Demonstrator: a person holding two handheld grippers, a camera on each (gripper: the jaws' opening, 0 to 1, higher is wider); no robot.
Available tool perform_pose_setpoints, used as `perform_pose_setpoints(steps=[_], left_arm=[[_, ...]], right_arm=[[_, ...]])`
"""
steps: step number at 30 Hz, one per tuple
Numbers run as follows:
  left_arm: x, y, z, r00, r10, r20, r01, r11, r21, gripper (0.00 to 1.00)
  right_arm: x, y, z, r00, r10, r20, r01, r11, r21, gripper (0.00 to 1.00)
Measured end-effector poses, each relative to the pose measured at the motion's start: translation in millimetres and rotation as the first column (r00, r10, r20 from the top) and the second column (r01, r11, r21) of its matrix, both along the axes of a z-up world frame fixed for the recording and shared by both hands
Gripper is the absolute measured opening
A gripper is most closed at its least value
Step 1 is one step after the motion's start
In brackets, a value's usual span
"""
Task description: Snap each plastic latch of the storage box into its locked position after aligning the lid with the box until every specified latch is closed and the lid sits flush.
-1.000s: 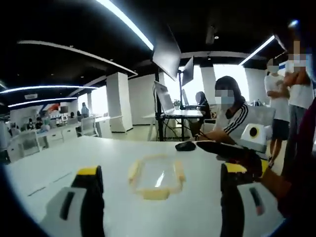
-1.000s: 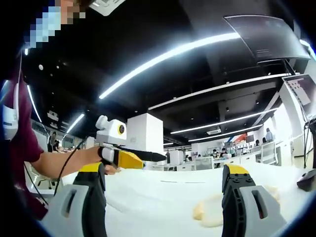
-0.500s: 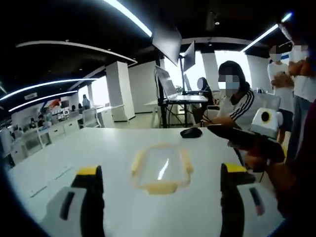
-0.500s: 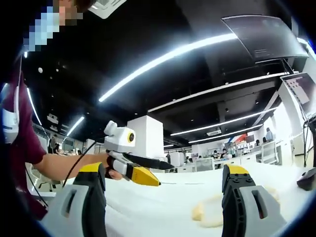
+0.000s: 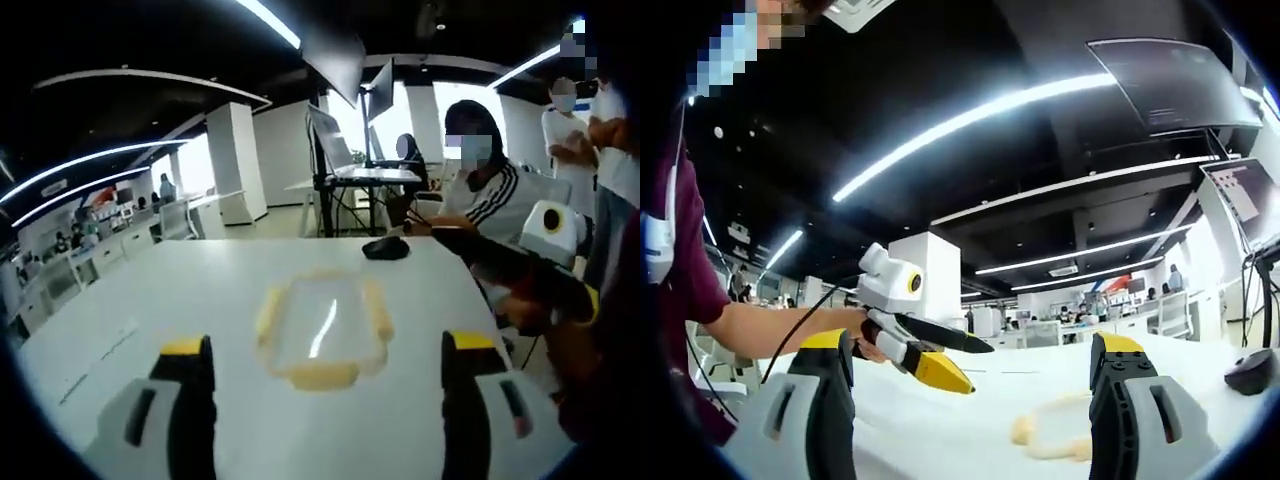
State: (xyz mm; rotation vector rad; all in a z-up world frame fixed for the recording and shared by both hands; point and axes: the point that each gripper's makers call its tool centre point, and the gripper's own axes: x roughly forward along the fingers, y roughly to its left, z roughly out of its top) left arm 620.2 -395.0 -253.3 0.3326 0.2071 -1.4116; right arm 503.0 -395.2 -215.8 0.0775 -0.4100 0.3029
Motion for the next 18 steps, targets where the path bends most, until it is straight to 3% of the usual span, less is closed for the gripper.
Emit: perform_pose_setpoints(steps=[8,18], left_arm=[[0.8,-8,-10.4,1.0,-0.022,0.016,0.021,0.998,0.062,0.93],[1.2,-10,-25.3,1.0,-0.022,-0.009,0.023,0.992,0.123,0.91]], right_arm=[[1,-2,-1.4,1.0,-0.005,-0.006,0.005,1.0,-0.001,1.0],[0,-3,-1.7,1.0,-0.014,-0.009,0.014,1.0,-0.01,1.0]])
